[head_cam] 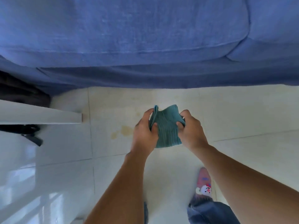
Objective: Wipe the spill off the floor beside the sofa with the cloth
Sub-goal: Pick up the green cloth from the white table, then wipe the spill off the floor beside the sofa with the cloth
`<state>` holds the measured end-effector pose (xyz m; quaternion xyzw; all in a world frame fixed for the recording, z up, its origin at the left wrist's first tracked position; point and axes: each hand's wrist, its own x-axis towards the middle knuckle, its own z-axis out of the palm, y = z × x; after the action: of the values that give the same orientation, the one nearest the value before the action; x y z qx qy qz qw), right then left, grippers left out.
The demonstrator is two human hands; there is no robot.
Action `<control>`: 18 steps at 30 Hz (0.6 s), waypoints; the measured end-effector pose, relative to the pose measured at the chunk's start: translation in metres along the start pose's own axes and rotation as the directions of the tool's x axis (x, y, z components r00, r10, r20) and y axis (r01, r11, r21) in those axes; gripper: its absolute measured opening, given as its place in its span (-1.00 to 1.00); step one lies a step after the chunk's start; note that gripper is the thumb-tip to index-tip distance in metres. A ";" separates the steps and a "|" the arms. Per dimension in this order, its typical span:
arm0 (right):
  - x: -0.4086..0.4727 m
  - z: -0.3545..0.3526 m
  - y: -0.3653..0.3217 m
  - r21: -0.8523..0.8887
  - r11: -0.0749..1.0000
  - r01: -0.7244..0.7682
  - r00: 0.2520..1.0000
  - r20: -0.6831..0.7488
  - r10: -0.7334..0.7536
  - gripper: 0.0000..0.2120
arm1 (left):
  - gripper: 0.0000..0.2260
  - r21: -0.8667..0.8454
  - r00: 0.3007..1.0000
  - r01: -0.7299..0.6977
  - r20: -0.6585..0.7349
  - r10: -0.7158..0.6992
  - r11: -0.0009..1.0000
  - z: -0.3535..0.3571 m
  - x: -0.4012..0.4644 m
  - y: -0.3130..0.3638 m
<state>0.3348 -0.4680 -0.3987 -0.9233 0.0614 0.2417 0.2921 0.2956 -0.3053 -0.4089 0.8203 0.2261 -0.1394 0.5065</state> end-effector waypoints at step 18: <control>0.234 0.085 0.181 0.282 0.959 -0.005 0.892 -0.433 0.132 -0.82 | -0.49 0.275 0.930 -0.343 0.236 0.283 0.898 0.172 0.251 -0.066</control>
<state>0.4587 -0.5614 -0.6641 -0.9020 0.1924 0.0224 0.3858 0.4772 -0.3762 -0.6512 0.8984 0.0167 -0.1674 0.4058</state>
